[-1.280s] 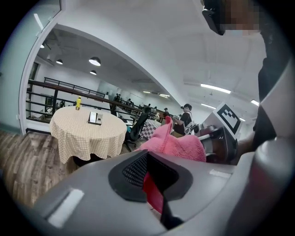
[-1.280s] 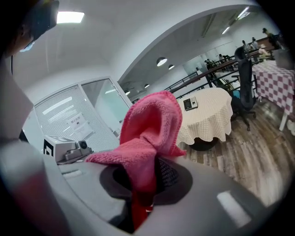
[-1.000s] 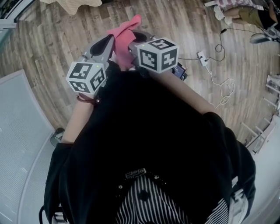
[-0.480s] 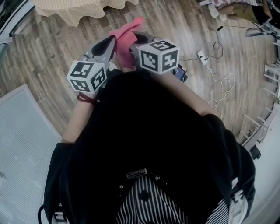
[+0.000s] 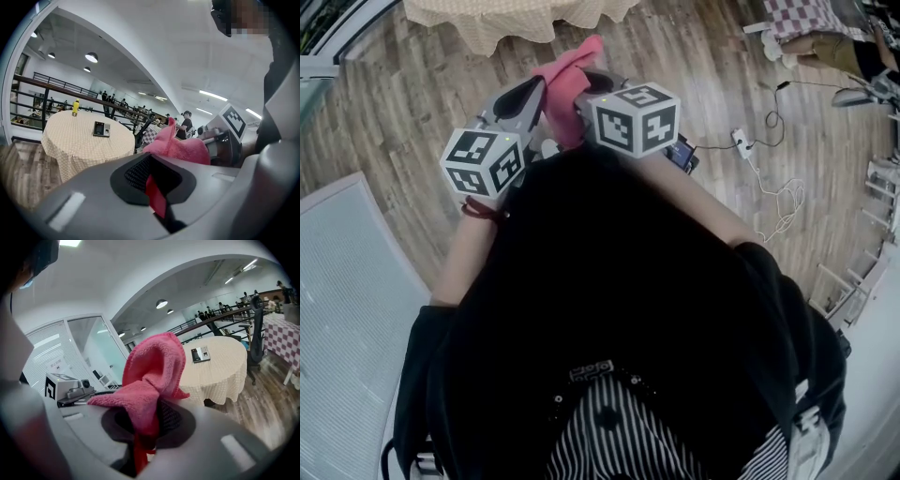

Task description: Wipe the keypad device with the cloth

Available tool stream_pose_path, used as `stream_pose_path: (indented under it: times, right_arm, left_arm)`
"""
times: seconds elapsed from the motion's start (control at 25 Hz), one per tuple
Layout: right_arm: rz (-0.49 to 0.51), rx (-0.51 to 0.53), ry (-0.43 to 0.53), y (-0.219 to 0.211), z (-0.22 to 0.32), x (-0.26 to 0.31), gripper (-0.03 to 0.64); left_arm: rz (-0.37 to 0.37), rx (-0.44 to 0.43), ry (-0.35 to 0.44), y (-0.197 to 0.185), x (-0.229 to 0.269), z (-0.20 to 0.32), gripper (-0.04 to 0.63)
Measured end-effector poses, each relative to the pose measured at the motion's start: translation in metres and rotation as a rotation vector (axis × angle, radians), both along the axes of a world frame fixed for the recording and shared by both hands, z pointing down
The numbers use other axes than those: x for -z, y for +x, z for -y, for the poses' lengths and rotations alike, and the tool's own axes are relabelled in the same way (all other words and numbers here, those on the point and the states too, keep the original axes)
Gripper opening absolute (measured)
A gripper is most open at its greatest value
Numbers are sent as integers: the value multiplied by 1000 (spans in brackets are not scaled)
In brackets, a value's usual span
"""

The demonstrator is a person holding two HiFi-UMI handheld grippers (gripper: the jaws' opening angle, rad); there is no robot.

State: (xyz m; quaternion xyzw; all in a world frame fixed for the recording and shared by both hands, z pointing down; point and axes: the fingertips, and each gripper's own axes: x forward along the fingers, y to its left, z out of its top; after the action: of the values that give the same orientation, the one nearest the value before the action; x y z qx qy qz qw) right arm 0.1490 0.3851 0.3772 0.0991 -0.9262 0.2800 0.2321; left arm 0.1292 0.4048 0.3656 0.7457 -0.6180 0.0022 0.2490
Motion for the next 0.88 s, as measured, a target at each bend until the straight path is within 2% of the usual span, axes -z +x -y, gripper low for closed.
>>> stream_pose_path:
  times: [0.4,0.64,0.88]
  right_arm:
    - [-9,85,-17,-34,-5,-1,64]
    - [4,157,-23,-67,-6,0,64]
    - [3,171,-32,-81,24,-7,64]
  left_arm:
    - [-5,76,-15,-31,0,-7,0]
    - [4,156,-20,-63,1,-9,0]
    - [8,151,-25,-75,-5,19,0]
